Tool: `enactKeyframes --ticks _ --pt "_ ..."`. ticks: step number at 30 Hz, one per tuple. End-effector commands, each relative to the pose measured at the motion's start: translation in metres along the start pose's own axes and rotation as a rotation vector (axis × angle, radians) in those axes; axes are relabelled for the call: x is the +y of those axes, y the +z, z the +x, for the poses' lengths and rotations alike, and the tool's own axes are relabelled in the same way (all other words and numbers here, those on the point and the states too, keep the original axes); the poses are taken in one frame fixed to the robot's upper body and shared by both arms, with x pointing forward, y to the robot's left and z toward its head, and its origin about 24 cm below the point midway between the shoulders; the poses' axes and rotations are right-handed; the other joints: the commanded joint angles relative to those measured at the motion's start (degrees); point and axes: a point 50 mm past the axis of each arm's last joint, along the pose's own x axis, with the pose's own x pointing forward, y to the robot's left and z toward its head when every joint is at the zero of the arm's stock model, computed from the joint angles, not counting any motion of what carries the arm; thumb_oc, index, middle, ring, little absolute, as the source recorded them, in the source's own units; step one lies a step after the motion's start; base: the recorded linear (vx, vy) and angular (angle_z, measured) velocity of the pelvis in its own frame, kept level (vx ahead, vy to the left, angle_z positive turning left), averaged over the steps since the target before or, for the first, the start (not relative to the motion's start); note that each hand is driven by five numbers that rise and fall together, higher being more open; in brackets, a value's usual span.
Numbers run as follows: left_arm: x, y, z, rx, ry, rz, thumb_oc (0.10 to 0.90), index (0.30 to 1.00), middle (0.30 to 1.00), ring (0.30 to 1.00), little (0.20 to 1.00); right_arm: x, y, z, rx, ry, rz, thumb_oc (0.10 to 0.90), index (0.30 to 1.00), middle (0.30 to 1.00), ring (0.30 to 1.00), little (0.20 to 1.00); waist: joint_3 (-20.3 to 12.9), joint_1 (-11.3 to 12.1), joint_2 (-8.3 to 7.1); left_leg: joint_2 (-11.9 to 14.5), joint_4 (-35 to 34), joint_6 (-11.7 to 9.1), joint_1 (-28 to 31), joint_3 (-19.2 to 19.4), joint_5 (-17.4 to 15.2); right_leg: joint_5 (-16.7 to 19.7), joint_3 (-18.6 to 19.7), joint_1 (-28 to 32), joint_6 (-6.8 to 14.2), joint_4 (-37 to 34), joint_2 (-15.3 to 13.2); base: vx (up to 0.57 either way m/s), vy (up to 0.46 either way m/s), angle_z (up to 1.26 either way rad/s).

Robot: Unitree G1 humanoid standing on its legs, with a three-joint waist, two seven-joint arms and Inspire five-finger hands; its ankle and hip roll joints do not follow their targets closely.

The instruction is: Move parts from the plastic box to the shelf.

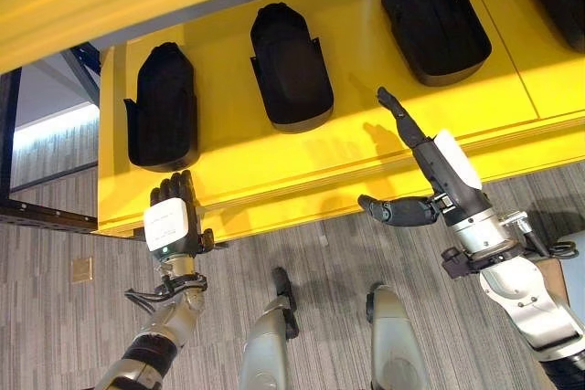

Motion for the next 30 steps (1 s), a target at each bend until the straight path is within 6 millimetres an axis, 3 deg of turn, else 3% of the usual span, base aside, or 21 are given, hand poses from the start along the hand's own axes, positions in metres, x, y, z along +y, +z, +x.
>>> enactKeyframes --ticks 1,30 --pt "0.029 -0.013 0.024 0.06 0.172 0.025 0.9 1.0 1.0 1.0 1.0 -0.016 0.045 0.022 -0.274 -0.104 0.046 0.9 1.0 1.0 1.0 1.0 -1.87 -0.88 -2.18 -1.04 6.7 0.4 1.25 0.0 -9.75 1.04 -4.14 1.28 -1.82 -1.76 1.04 0.0 0.0 0.0" --pt "0.041 -0.009 0.05 0.061 0.198 0.101 0.9 1.0 1.0 1.0 1.0 -0.016 0.049 0.028 -0.279 -0.047 0.041 0.9 1.0 1.0 1.0 1.0 -2.43 -2.86 -1.24 -1.08 6.42 0.37 2.28 0.99 -9.59 1.26 -3.15 1.25 -2.0 -1.76 0.86 0.0 0.001 0.0"
